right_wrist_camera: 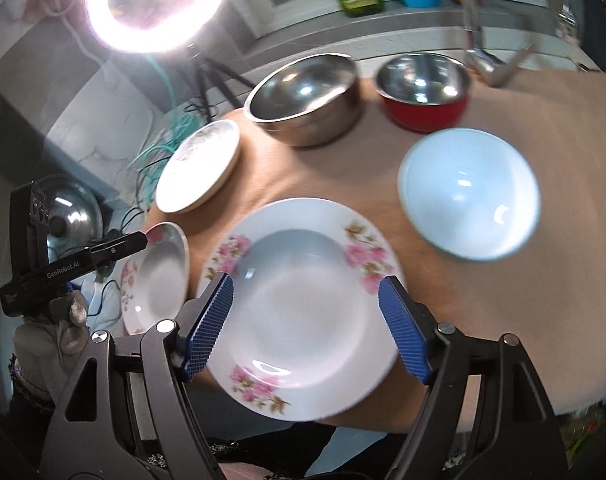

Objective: Organize plates and bowls

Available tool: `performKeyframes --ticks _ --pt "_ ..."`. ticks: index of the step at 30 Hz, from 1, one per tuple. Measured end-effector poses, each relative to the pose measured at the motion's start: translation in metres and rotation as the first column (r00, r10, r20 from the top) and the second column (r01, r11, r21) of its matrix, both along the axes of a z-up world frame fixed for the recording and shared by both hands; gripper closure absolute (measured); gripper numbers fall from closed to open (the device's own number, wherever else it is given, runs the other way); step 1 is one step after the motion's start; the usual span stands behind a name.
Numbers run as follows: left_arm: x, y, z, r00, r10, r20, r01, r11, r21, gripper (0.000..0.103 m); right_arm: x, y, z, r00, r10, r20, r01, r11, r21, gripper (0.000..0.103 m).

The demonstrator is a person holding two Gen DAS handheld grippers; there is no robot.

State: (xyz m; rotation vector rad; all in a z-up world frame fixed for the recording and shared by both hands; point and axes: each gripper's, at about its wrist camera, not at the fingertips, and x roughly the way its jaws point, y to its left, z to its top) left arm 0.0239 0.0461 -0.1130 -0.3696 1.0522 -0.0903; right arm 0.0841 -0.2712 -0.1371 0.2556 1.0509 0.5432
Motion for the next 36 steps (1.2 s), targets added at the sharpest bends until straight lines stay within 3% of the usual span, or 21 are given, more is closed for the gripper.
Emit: performKeyframes --ticks 7,15,31,36 --pt "-0.034 0.040 -0.004 0.989 0.146 -0.012 -0.146 0.989 -0.002 0.059 0.002 0.041 0.004 0.994 0.105 0.016 -0.105 0.994 0.001 0.025" --pt "-0.070 0.077 -0.016 0.959 0.281 -0.037 -0.282 0.959 -0.015 0.059 0.003 0.095 0.004 0.972 0.232 0.030 -0.232 0.973 -0.015 0.025" --pt "-0.079 0.090 -0.035 0.949 0.309 -0.069 -0.312 0.949 -0.045 0.059 0.007 0.171 -0.007 0.920 0.390 0.033 -0.387 0.919 -0.075 0.026" --pt "-0.081 0.092 -0.043 0.946 0.312 -0.085 -0.317 0.946 -0.060 0.059 0.015 0.183 -0.018 0.912 0.410 -0.001 -0.408 0.909 -0.082 0.045"
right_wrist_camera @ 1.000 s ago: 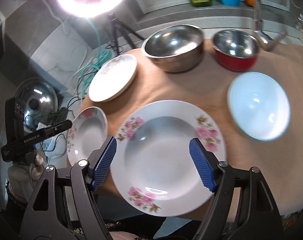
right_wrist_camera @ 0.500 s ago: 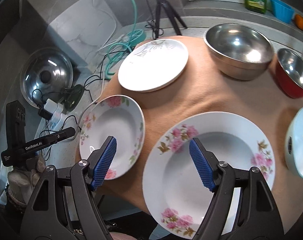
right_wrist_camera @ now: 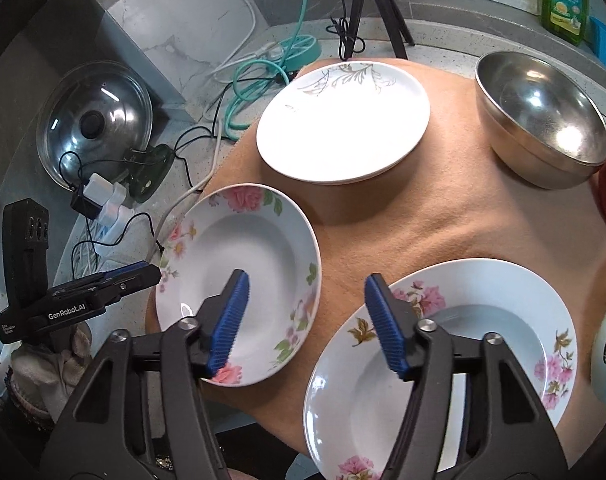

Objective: Organize plates and bowls

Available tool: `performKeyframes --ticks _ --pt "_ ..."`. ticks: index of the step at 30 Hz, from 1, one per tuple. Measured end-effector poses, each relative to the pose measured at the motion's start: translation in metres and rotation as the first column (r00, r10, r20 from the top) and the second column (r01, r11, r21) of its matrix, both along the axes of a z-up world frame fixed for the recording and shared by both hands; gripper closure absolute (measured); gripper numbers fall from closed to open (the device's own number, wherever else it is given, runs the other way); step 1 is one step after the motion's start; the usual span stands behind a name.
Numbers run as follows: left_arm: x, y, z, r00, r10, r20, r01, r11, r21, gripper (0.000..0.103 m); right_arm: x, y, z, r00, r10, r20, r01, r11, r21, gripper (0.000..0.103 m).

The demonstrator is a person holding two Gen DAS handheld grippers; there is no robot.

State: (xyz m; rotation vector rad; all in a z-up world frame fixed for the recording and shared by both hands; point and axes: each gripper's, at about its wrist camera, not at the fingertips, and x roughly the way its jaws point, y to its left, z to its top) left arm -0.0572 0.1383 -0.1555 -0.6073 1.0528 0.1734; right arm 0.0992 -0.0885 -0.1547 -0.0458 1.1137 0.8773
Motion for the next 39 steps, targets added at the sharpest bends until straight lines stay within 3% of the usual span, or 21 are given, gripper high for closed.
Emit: performKeyframes --ticks 9,18,23,26,32,39 --pt "-0.002 0.007 -0.012 1.000 0.016 -0.013 -0.017 0.999 -0.052 0.062 0.009 0.015 -0.015 0.999 0.017 -0.034 -0.018 0.999 -0.032 0.064" --pt "-0.001 0.008 -0.019 1.000 0.013 -0.020 -0.014 0.997 -0.079 0.077 0.016 0.023 -0.027 0.998 0.019 -0.066 -0.023 0.998 -0.054 0.074" --pt "-0.001 0.009 -0.021 1.000 0.013 -0.024 -0.015 0.996 -0.085 0.079 0.018 0.025 -0.032 0.996 0.017 -0.084 -0.022 0.998 -0.058 0.076" --pt "0.000 0.008 -0.022 1.000 0.010 -0.026 -0.013 0.996 -0.087 0.082 0.020 0.026 -0.035 0.995 0.015 -0.099 -0.021 0.998 -0.060 0.086" --pt "0.000 0.008 -0.022 1.000 0.012 -0.026 -0.014 0.996 -0.087 0.082 0.019 0.028 -0.037 0.993 0.025 -0.115 -0.030 0.998 -0.048 0.092" --pt "-0.001 0.009 -0.021 1.000 0.021 -0.022 -0.023 0.995 -0.092 0.082 0.018 0.028 -0.038 0.992 0.013 -0.124 -0.020 0.999 -0.049 0.093"
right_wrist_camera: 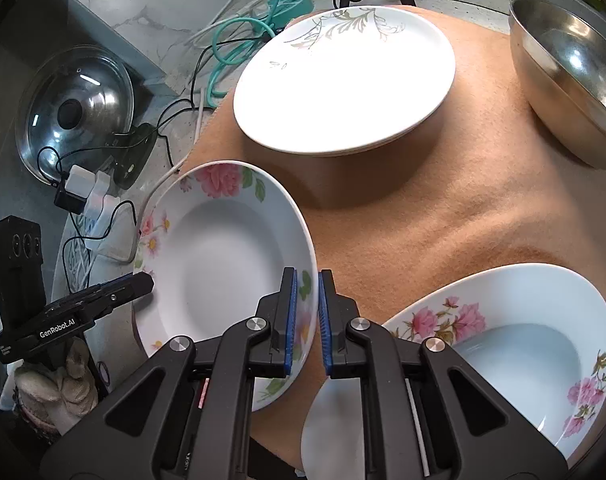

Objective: Organize plates and bowls

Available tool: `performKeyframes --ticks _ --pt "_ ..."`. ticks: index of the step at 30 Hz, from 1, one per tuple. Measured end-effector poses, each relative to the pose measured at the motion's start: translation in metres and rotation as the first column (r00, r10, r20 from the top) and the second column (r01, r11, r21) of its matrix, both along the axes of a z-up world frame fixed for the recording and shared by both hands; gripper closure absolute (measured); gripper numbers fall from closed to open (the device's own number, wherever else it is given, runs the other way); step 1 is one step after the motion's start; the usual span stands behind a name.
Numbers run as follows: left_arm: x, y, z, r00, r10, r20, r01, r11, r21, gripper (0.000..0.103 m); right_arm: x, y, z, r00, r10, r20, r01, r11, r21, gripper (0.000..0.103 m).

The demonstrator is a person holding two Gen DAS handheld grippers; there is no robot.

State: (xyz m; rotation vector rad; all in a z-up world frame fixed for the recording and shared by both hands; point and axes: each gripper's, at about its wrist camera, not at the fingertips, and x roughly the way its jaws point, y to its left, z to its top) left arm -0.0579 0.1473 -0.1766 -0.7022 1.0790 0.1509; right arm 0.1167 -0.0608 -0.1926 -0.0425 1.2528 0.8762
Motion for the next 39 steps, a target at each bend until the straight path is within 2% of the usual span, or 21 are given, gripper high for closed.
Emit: performKeyframes --ticks 12,21,30,39 --pt "0.000 0.000 0.007 1.000 -0.004 0.013 0.004 1.000 0.012 0.082 -0.003 -0.007 0.000 1.000 -0.023 -0.017 0.024 1.000 0.011 0.092" --pt "0.003 -0.003 0.019 0.999 -0.016 0.038 0.015 1.000 0.026 0.082 -0.007 -0.017 0.012 0.999 -0.051 -0.008 0.051 0.998 0.032 0.092" --pt "0.012 -0.019 0.038 0.995 -0.060 0.075 0.057 0.997 0.044 0.082 -0.008 -0.044 0.025 0.995 -0.099 -0.013 0.099 0.993 0.064 0.092" --pt "0.026 -0.045 0.044 0.988 -0.129 0.086 0.126 0.991 0.043 0.082 -0.010 -0.083 0.029 0.986 -0.165 -0.022 0.166 0.983 0.077 0.092"
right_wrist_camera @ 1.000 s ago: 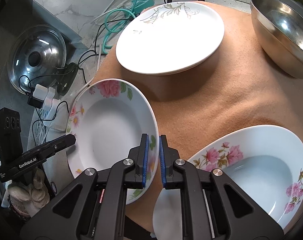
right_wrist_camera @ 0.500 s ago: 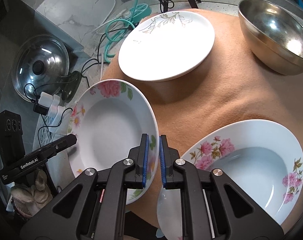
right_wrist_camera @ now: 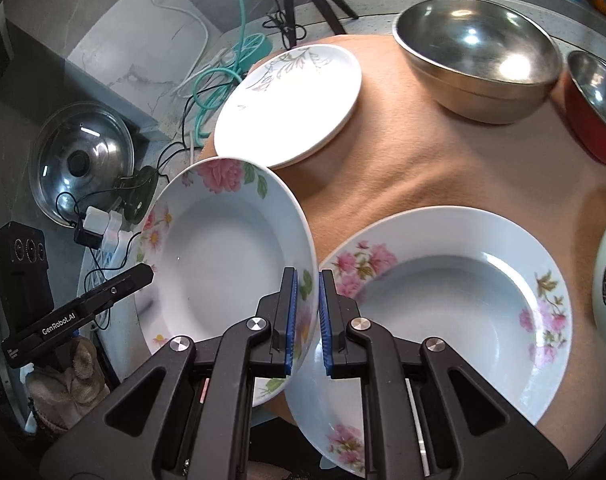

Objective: Organize plates and bowls

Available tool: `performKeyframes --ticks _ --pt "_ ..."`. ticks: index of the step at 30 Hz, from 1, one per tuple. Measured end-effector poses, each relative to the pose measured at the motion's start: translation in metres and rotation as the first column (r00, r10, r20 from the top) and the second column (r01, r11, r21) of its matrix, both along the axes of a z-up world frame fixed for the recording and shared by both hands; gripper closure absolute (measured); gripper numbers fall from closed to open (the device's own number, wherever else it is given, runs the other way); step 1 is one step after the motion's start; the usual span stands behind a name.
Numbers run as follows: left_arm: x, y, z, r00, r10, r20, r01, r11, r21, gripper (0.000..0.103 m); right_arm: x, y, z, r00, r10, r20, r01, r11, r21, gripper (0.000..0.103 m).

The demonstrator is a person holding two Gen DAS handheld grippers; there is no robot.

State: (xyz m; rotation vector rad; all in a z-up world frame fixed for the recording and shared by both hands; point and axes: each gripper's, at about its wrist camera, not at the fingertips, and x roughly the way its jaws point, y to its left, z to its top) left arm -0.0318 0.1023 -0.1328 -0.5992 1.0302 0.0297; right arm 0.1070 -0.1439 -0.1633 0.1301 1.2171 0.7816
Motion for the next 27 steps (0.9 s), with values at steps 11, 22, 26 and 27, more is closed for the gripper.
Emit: performKeyframes --ticks 11,22,26,27 --pt "0.022 -0.045 -0.002 0.994 -0.107 -0.001 0.106 0.994 -0.010 0.082 -0.004 -0.057 -0.006 0.995 -0.098 -0.020 0.098 0.995 -0.009 0.092" --pt "0.039 -0.085 -0.010 0.978 -0.208 -0.018 0.208 0.978 -0.017 0.082 -0.009 -0.111 -0.018 0.981 -0.189 -0.044 0.187 0.982 -0.038 0.092" --pt "0.043 -0.098 -0.013 0.971 -0.236 -0.027 0.236 0.972 -0.017 0.082 -0.012 -0.127 -0.023 0.976 -0.213 -0.051 0.211 0.976 -0.049 0.092" --pt "0.044 -0.101 -0.014 0.969 -0.244 -0.030 0.243 0.970 -0.018 0.082 -0.013 -0.131 -0.025 0.975 -0.218 -0.052 0.216 0.975 -0.051 0.092"
